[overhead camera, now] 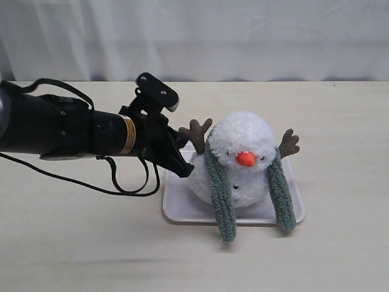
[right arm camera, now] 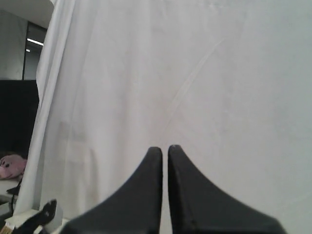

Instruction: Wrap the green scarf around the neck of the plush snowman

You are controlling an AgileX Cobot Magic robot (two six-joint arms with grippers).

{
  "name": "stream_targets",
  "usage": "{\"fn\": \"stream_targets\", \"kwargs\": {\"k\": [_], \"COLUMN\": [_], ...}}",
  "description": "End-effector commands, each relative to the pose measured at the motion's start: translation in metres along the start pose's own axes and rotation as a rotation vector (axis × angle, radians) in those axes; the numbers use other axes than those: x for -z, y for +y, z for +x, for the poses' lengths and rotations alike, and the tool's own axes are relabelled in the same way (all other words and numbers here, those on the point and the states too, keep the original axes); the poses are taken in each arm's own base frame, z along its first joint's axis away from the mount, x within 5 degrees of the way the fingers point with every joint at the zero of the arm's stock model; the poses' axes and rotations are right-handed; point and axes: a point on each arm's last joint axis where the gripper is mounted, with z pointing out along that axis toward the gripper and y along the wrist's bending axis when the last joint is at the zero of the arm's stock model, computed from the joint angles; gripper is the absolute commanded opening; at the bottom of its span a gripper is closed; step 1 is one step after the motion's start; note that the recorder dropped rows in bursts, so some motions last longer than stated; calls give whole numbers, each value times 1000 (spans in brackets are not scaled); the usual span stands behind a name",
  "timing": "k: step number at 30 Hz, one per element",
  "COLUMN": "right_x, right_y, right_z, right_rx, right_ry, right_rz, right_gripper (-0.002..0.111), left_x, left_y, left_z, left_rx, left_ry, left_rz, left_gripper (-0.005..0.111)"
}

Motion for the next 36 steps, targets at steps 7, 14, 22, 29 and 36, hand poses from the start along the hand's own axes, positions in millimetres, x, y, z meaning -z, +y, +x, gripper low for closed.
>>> {"fn": "stream_targets", "kwargs": {"k": [7, 14, 22, 29, 36], "right_x": [-62, -65, -56, -56, -56], "right_y": [6, 5, 6, 6, 6], "right_z": [23, 24, 17, 17, 17], "right_rx": [-98, -110, -111, -111, -114], "right_ry": [367, 369, 333, 333, 333], "right_rz": [-63, -53, -60, -60, -59], "right_gripper": [4, 4, 4, 4, 4], "left_x": [76, 146, 250, 306, 319], "left_y": [-2, -14, -37, -48, -53], "left_z": [-15, -31, -8, 0, 1], "left_rx": [-67, -20, 35, 2, -15], "left_ry": [-67, -264, -549, -751, -814], "left_rz": [-111, -126, -151, -185, -171], "left_gripper": [0, 0, 0, 0, 0]}}
